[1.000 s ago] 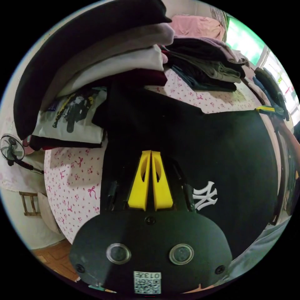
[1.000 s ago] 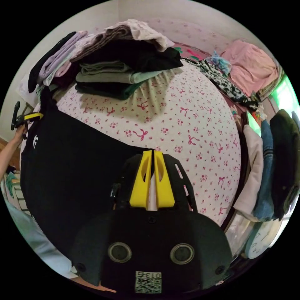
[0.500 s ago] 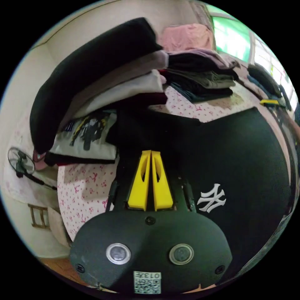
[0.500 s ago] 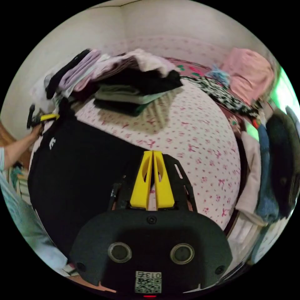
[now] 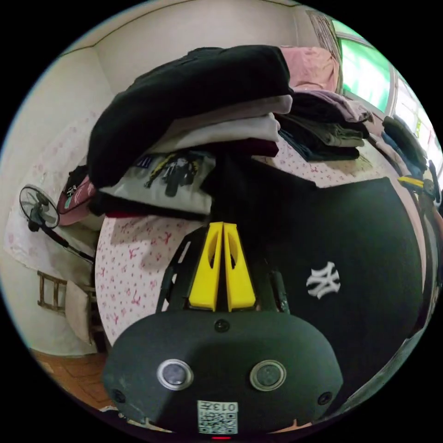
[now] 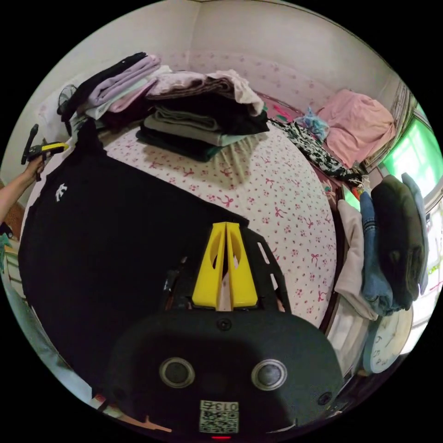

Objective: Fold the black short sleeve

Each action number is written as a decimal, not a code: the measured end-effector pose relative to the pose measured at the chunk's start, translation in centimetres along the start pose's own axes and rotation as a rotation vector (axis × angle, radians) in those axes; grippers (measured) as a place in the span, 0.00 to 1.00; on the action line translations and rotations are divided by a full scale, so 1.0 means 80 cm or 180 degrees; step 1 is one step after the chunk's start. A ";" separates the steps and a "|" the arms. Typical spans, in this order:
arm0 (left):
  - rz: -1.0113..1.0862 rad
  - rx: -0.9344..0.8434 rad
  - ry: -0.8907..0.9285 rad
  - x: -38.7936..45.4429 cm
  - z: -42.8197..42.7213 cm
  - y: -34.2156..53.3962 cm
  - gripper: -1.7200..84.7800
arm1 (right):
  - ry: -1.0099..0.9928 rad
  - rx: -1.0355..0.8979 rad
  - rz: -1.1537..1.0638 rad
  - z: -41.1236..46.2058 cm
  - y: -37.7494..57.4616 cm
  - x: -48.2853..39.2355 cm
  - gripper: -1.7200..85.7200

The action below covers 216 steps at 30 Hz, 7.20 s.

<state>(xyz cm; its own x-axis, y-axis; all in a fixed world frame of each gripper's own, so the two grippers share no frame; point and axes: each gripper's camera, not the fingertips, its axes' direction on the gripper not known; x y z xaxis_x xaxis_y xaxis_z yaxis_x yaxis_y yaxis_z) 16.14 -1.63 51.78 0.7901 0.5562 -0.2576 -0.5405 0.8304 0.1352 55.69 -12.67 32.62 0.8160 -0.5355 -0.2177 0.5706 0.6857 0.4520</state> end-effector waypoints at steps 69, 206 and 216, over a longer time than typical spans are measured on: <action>-0.0971 -0.0736 0.0288 -0.159 -0.236 0.336 0.03 | -0.0408 -0.0829 0.0543 -0.206 0.444 -0.338 0.02; 0.0769 -0.1709 0.2176 -0.235 -0.149 0.123 0.03 | -0.0621 -0.1037 0.0915 -0.054 0.319 -0.095 0.05; 0.0371 -0.2264 0.2532 -0.259 -0.078 0.118 0.03 | -0.0665 -0.1332 0.0574 0.009 0.286 -0.113 0.04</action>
<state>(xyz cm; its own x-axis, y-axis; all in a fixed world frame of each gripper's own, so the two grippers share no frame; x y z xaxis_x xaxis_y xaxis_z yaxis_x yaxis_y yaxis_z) -7.12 -5.49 52.44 0.4464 0.2368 -0.8629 -0.8476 0.4212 -0.3229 61.28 7.51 45.56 0.8935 -0.4481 0.0291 0.4453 0.8925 0.0713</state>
